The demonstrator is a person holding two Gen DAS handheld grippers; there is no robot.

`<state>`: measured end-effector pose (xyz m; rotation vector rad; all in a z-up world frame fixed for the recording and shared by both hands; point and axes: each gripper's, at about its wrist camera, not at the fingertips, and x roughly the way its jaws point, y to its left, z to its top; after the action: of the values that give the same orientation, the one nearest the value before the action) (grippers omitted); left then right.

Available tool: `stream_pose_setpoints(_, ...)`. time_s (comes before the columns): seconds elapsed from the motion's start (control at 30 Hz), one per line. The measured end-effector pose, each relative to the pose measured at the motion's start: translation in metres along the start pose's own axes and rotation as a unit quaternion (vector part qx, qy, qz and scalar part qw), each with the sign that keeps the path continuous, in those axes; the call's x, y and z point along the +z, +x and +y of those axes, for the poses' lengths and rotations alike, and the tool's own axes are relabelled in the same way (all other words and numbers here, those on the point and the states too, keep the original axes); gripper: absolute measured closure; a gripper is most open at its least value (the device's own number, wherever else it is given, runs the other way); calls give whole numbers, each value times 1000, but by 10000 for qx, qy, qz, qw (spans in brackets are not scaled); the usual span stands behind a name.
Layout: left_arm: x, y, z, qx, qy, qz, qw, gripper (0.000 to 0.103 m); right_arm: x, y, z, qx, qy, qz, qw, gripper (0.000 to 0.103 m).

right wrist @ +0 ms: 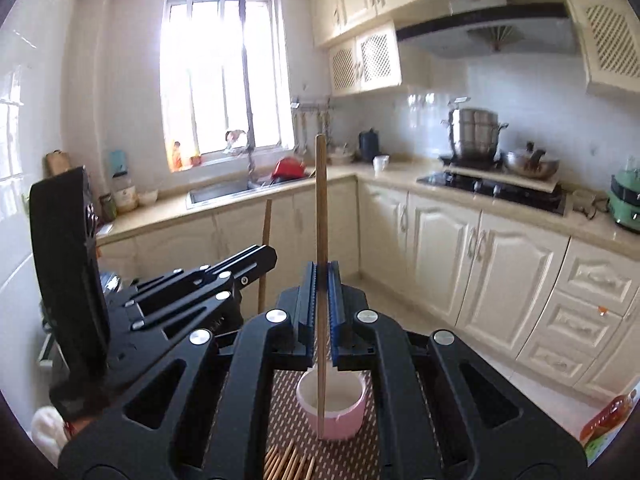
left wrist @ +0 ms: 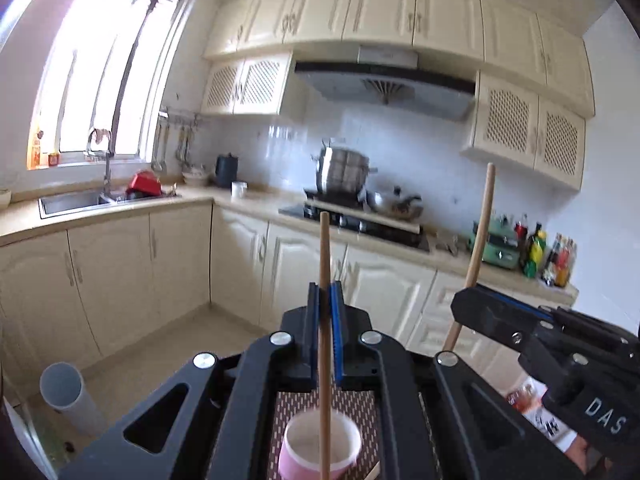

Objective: Organize utensils
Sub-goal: 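Lift the chopstick in the left gripper over the pink cup while the right gripper carries its chopstick there, then open the left gripper to drop its chopstick into the cup while the right gripper releases its chopstick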

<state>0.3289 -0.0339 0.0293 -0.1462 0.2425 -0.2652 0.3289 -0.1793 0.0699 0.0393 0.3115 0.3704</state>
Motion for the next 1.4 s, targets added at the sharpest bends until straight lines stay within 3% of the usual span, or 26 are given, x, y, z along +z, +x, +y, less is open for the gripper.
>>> stream_pose_setpoints(0.2, -4, 22, 3, 125, -207, -447, 9987, 97, -2, 21, -16, -155, 193, -158, 9996, 97)
stream_pose_setpoints(0.4, -24, 44, 12, 276, -272, -505, 9980, 97, -20, 42, -20, -173, 124, 41, 9998, 97)
stream_pose_setpoints(0.6, -25, 45, 16, 177, -373, -642, 9971, 97, -33, 50, -30, -189, 228, 169, 9994, 97)
stream_pose_setpoints(0.77, -15, 33, 12, 163, -391, -1060, 9935, 97, -35, 50, -33, -145, 271, 154, 9994, 97)
stream_pose_setpoints(1.4, -75, 51, 9, 143, 211, 64, 9997, 97, -77, 53, -40, -93, 385, 649, 9971, 97)
